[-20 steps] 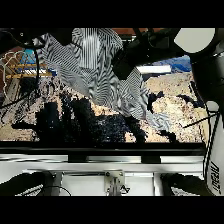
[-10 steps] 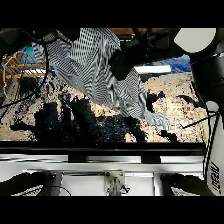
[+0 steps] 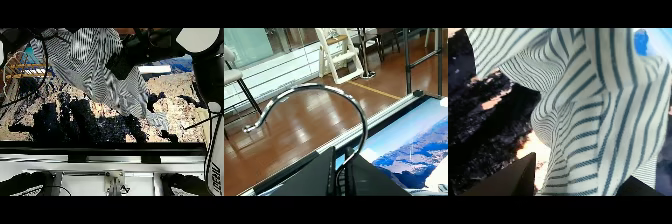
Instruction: Fold the shirts.
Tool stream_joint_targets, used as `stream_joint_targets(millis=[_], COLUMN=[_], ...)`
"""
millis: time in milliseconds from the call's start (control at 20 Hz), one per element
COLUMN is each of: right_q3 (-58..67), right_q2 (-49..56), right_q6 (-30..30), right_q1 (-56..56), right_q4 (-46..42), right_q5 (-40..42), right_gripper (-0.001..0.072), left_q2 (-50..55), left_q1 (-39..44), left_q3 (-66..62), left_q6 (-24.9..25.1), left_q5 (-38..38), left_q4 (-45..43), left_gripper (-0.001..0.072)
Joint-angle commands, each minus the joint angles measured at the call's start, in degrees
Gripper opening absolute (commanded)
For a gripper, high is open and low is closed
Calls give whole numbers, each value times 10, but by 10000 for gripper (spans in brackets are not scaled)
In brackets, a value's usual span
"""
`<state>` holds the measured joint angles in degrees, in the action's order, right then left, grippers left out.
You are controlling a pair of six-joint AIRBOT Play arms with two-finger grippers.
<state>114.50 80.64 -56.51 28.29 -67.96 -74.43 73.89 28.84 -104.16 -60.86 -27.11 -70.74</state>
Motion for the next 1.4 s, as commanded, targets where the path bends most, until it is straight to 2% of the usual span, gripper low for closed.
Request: stream_joint_targets(millis=[0,100,150,200,350,400,450,600,650,700,750,800,850,900,1000,1200,1350], right_q3=[2,2,2,2,2,2,2,2,2,2,2,2,2,2,2,2,2], right_q2=[-14,-24,-25,-24,-16,-14,-14,-15,-15,-15,-15,-15,-15,-15,-15,-15,-15], right_q6=[2,-13,-21,-21,-21,-19,-18,4,15,16,16,16,16,15,10,-26,-66], right_q1=[0,-3,-6,-9,-9,-9,-9,-9,-9,-9,-9,-9,-9,-9,-9,-19,-61], right_q4=[-63,-100,-95,-89,-90,-89,-89,-64,-46,-35,-29,-28,-28,-29,-37,-85,-87], right_q5=[-1,-3,-4,-7,-7,-6,-5,-5,-3,2,8,14,22,33,64,98,116], right_gripper=[460,458,415,340,308,153,73,72,71,71,70,70,70,70,70,70,69], left_q2=[0,0,0,0,-2,-2,-3,-3,-3,-3,-3,-3,-3,-3,-3,-7,-14], left_q1=[-7,-11,-11,-11,-11,-12,-14,-26,-30,-33,-35,-35,-35,-35,-35,-35,-35], left_q3=[-1,-1,-1,-1,-1,-1,-1,-1,-1,-1,-1,-1,-1,-1,-1,-1,-1], left_q6=[1,1,1,1,1,1,1,1,1,1,1,1,1,1,1,28,32], left_q5=[1,1,1,2,12,17,18,26,28,27,27,27,27,27,27,27,24], left_q4=[0,0,0,0,-1,-1,-1,-4,-4,-4,-4,-4,-4,-4,-4,-5,-5], left_gripper=[53,53,53,52,53,53,53,57,113,231,289,303,419,577,684,684,684])
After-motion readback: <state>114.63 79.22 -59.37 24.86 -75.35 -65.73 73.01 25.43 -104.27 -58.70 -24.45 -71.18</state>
